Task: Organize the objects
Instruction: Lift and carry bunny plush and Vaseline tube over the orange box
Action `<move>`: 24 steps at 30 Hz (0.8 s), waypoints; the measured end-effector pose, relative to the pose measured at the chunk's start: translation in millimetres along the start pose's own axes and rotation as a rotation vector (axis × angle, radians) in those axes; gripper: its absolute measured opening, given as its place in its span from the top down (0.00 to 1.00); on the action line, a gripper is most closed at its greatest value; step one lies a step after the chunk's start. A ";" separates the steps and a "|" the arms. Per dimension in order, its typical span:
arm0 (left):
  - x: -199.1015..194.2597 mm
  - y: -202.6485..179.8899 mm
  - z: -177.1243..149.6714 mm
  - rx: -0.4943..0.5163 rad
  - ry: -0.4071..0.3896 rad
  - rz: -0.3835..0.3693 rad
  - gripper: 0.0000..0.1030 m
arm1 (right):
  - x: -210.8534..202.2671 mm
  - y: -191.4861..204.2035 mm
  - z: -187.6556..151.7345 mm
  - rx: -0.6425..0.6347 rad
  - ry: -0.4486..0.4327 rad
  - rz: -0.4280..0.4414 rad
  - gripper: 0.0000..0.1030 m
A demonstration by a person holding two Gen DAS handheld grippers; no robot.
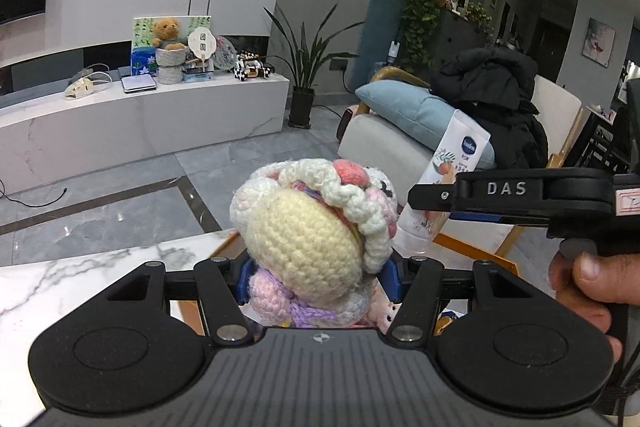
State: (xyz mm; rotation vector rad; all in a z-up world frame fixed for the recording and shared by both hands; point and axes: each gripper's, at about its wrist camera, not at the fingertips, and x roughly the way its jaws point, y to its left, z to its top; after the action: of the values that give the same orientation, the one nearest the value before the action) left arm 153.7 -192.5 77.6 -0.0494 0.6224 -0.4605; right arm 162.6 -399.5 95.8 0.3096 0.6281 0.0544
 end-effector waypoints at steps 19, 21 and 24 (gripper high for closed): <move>39.8 -23.1 -11.5 0.063 0.109 0.051 0.34 | 7.2 -33.1 -0.3 0.014 0.048 -0.021 0.54; 42.4 -24.6 -14.5 0.072 0.126 0.055 0.34 | 11.2 -31.9 -2.0 0.006 0.062 -0.020 0.54; 48.6 -24.9 -19.0 0.088 0.155 0.063 0.34 | 17.7 -29.1 -5.7 -0.011 0.091 -0.010 0.54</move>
State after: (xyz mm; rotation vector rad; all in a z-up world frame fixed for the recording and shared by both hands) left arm 167.6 -234.1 39.8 0.0903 0.7531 -0.4331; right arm 172.3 -423.1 72.6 0.2943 0.7190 0.0629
